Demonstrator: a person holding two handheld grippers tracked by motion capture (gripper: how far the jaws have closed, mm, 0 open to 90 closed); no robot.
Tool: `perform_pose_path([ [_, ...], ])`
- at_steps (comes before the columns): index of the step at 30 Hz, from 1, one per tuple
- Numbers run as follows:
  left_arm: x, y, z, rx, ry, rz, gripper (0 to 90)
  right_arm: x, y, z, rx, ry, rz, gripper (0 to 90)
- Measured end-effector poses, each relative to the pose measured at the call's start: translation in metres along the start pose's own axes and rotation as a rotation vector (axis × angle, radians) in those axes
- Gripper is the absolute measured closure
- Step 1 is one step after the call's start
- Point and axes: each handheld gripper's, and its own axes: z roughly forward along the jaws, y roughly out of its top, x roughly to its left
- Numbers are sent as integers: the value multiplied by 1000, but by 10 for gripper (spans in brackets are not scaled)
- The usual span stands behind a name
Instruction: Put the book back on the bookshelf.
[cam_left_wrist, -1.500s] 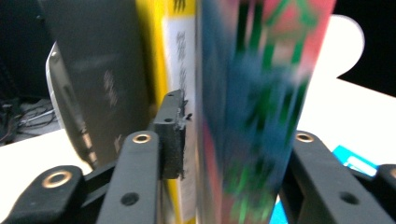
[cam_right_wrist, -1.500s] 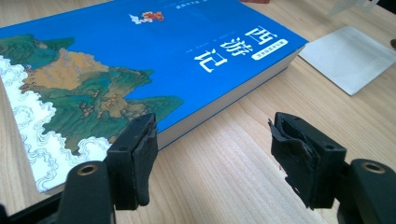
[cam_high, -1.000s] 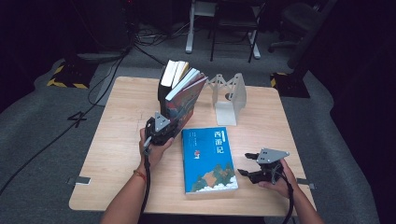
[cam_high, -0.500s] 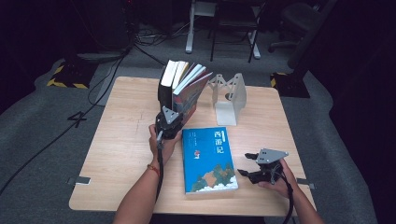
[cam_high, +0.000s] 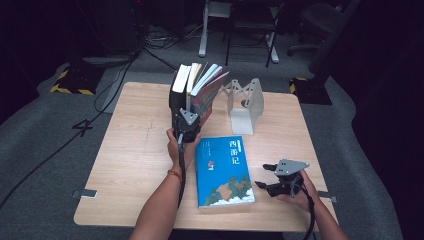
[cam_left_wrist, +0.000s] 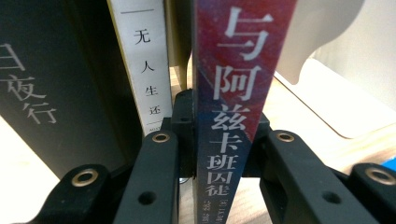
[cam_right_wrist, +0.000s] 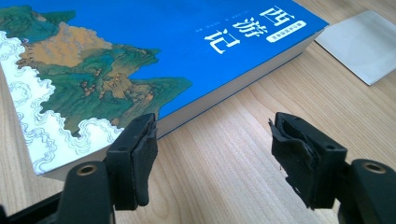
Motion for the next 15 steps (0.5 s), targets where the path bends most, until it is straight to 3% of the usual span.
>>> perform_pose_path([
  [9, -1, 3, 4, 6, 9, -33, 732, 0, -1, 1, 8, -2, -1, 318],
  [12, 1, 4, 1, 0, -12, -56, 715, 0, -1, 0, 6, -5, -3, 318],
  [15, 3, 6, -8, -32, -48, -45, 694, -1, -2, -2, 3, -9, 1, 319],
])
